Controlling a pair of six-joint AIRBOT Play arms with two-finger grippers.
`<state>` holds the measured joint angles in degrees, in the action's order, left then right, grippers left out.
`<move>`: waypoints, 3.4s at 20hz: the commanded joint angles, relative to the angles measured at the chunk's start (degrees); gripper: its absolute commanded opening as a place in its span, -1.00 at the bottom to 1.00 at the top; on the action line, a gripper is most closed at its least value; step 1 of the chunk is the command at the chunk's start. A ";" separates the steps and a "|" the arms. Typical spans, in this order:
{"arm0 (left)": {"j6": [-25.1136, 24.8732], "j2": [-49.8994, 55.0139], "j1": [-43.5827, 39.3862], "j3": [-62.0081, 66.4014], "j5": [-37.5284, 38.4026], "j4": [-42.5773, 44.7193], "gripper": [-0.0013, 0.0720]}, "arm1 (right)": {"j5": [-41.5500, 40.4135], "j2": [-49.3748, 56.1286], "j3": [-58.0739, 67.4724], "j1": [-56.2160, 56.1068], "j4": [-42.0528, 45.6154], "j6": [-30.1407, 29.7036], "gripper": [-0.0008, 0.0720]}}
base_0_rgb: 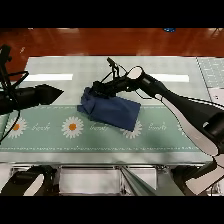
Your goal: Fold the shirts.
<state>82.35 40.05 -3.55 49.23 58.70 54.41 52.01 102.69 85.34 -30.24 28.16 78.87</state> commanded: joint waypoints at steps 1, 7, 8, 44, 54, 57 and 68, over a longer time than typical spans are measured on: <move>0.39 1.66 1.90 0.13 -2.32 -0.20 -0.90 | 9.31 -2.49 0.42 4.90 0.55 0.02 0.17; -2.34 -1.53 12.46 1.60 1.66 -7.89 -0.90 | 24.63 -29.27 -2.71 29.31 40.70 9.62 0.16; -2.38 -1.51 12.70 1.46 3.13 -7.85 -0.90 | 23.91 -34.58 -6.73 33.00 49.53 12.09 0.16; -2.34 -1.05 9.49 -10.78 1.33 -7.93 -0.90 | 10.82 -18.47 9.40 15.19 27.52 10.03 -0.92; -2.34 -1.07 9.49 -11.39 1.38 -7.93 -0.90 | 28.83 -19.34 28.44 47.45 26.18 18.60 -0.92; -2.38 -1.09 9.49 -11.39 2.08 -7.93 -0.90 | 34.21 -20.44 28.44 60.35 24.24 20.90 -0.92; -3.89 -1.09 9.49 -11.39 1.81 -7.93 -0.90 | 54.31 -27.65 15.37 88.26 37.68 17.22 -0.92</move>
<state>79.02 38.96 5.96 37.87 60.62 46.48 101.86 78.48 107.13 51.66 60.49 97.49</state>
